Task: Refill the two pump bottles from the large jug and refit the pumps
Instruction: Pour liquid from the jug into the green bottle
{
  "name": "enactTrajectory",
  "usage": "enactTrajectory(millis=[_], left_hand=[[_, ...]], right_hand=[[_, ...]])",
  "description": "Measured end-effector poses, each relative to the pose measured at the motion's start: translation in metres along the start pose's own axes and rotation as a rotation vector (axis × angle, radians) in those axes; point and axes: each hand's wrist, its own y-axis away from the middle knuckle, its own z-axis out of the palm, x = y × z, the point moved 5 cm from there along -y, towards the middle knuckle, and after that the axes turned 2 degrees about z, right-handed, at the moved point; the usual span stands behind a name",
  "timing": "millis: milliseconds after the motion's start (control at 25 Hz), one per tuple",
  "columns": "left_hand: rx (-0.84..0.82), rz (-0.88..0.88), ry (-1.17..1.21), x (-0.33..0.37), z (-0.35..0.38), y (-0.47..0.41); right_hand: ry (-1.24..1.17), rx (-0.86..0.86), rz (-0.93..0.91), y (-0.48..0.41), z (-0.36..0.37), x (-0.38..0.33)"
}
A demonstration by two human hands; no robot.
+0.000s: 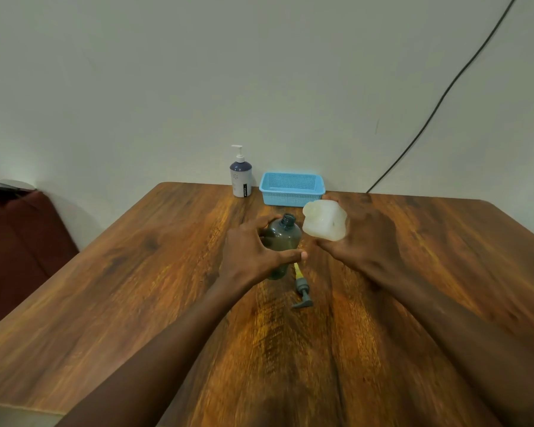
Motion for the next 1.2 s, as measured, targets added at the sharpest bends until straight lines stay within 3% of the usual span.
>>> enactTrajectory(millis=[640, 1200], left_hand=[[-0.006, 0.05, -0.029, 0.011, 0.011, -0.002], [-0.025, 0.046, -0.068, 0.009, 0.017, 0.002]], right_hand=[[0.257, 0.008, -0.111, -0.011, -0.003, 0.002], [0.287, 0.024, -0.157, -0.008, -0.006, 0.004]])
